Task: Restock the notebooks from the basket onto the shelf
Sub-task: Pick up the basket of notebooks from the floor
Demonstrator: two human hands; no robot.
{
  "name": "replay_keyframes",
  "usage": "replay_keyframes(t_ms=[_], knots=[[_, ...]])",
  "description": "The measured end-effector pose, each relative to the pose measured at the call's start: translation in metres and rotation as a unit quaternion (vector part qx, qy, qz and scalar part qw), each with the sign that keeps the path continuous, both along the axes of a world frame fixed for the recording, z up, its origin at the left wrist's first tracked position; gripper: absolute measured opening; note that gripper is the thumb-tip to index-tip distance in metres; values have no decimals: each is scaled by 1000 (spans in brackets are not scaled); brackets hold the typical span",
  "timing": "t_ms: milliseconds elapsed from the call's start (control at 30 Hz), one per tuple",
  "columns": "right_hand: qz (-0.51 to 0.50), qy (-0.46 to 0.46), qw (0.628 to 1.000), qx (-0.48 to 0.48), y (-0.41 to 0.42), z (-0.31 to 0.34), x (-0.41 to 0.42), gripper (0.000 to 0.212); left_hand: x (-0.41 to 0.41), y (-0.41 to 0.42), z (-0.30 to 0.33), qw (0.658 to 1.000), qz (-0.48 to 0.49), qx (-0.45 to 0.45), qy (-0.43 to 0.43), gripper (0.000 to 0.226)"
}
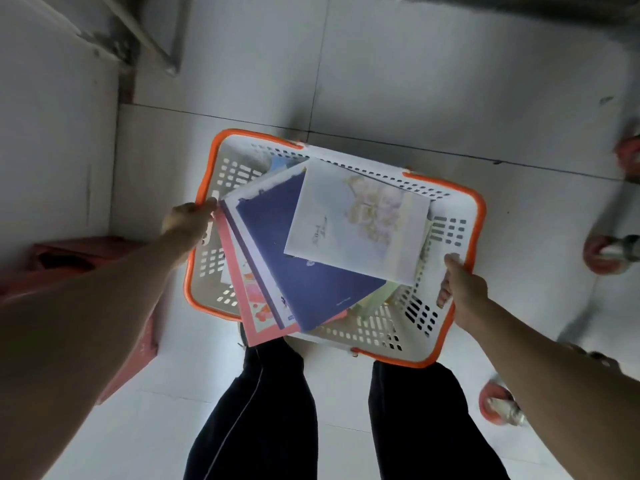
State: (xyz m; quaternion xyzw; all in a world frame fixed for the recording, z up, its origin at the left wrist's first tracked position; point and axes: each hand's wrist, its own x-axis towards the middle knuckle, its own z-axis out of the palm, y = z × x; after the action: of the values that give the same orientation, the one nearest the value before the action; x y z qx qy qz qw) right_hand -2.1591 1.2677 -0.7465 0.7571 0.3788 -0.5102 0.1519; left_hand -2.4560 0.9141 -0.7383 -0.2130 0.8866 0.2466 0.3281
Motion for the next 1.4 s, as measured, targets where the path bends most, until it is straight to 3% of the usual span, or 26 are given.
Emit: replay_keyframes(t_ms=[233,433,633,900,1100,1233,1400], knots=[[-5,28,999,26,8,17,-3,41,1,2,8,993,62,71,-75,45],[-36,21,998,38,-3,102,23,34,-2,18,79,992,45,92,-79,43],[-158,31,984,71,-38,186,77,38,-19,66,163,986,-60,120,-99,47],[-365,59,922,114,-163,259,184,45,14,131,267,957,-260,102,-78,41],[-500,49,858,112,-280,280,284,40,120,160,288,906,-411,87,-61,41],[-576,23,809,114,-375,293,373,37,240,150,299,856,-507,72,-73,37],[-689,13,716,112,-520,306,500,37,422,113,311,784,-611,40,-104,44]])
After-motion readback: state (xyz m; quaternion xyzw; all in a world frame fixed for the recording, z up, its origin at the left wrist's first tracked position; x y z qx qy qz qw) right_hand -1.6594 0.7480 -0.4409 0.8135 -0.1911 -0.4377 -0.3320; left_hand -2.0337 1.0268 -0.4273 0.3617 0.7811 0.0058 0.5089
